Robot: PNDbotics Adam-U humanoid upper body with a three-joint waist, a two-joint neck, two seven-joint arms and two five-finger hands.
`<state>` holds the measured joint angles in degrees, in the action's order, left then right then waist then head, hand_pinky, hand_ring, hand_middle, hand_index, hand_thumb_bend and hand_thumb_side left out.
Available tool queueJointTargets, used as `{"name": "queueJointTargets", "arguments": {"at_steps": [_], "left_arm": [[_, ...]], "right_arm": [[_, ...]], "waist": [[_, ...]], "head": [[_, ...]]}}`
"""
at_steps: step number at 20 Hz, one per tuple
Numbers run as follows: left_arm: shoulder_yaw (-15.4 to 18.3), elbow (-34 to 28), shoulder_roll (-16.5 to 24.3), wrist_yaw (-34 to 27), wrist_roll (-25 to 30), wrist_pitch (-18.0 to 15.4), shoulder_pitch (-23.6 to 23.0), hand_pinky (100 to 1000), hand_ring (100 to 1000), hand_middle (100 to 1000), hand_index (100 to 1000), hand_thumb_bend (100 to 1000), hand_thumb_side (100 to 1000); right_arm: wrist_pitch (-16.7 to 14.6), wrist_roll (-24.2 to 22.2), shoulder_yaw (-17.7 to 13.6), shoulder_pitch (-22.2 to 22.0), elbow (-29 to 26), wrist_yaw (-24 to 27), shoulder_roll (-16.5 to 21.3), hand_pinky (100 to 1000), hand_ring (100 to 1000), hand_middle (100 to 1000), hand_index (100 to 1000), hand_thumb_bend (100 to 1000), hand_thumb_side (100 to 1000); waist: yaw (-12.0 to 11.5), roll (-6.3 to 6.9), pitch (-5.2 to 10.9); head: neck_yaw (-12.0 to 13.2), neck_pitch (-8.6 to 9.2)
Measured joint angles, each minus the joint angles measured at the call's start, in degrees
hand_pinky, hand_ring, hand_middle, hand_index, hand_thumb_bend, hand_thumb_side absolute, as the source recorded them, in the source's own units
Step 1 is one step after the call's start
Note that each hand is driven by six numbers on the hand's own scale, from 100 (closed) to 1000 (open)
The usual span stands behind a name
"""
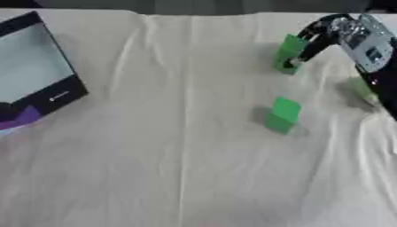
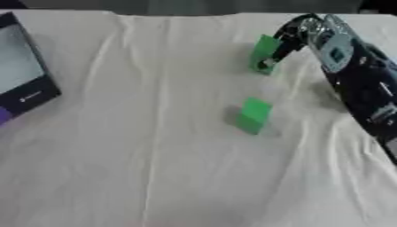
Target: Pick up the objects with one hand, pass them to the other hand, and then place them into the box on the other side of the table.
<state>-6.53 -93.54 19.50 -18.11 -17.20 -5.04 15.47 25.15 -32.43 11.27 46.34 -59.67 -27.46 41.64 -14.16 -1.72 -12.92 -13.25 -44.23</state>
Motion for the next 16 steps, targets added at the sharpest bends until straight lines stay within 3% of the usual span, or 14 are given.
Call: {"name": "queueJointTargets", "arguments": {"at_steps": [6,16], "left_arm": [[0.0,-0.14,0.0,0.02,-0.01,0.02,0.0,956,570,543,623,446,647],[0.0,-0.16,-0.01,0.04,-0.03,0.03,0.0,958,570,541,620,441,650]], "right_arm": [[0.12,0.09,-0.09,0.01,0.04,0.02,0.01,899,857,833,862,409,100],[0.95,0.07,-0.24,-0.04,0.15,0.54,0.02,885,842,796,814,415,100]], "waist": [[0.01,0.0,-0.14],[0.01,0.0,-0.27]], "head": [[0.0,0.0],[-0.03,0.0]]}}
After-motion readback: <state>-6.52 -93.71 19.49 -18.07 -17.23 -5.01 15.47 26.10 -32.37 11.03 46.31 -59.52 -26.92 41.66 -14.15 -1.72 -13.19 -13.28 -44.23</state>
